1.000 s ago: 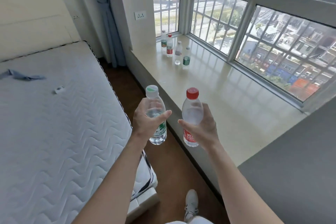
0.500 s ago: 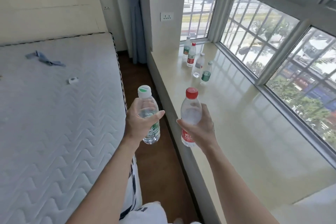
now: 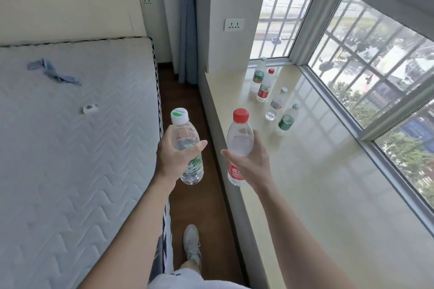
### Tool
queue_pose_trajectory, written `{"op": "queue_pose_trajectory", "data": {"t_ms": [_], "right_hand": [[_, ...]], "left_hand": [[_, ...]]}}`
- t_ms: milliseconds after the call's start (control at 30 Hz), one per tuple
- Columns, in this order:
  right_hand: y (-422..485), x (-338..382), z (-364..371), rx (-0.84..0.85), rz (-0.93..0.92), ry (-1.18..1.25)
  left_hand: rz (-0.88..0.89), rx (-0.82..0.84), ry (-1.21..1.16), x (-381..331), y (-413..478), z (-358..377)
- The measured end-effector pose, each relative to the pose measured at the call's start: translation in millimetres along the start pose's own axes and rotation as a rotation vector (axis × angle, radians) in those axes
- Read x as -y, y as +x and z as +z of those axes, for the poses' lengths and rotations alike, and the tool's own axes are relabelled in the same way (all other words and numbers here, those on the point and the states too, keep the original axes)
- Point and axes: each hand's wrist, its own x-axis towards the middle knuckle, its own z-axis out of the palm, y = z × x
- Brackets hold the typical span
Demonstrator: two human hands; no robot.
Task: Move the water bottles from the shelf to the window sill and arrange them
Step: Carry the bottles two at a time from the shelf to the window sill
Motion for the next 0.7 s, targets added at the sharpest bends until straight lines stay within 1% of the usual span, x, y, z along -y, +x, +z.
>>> {"op": "queue_pose_trajectory", "data": {"t_ms": [300, 700], "right_hand": [[170.2, 28.7, 67.1, -0.041, 0.015, 0.001], [324.7, 17.0, 113.6, -0.052, 0.071, -0.005]], "left_hand": [[0.058, 0.102, 0.063, 0.5, 188.2, 7.0], [0.061, 0.188, 0.054, 8.6, 350.1, 51.3]]}}
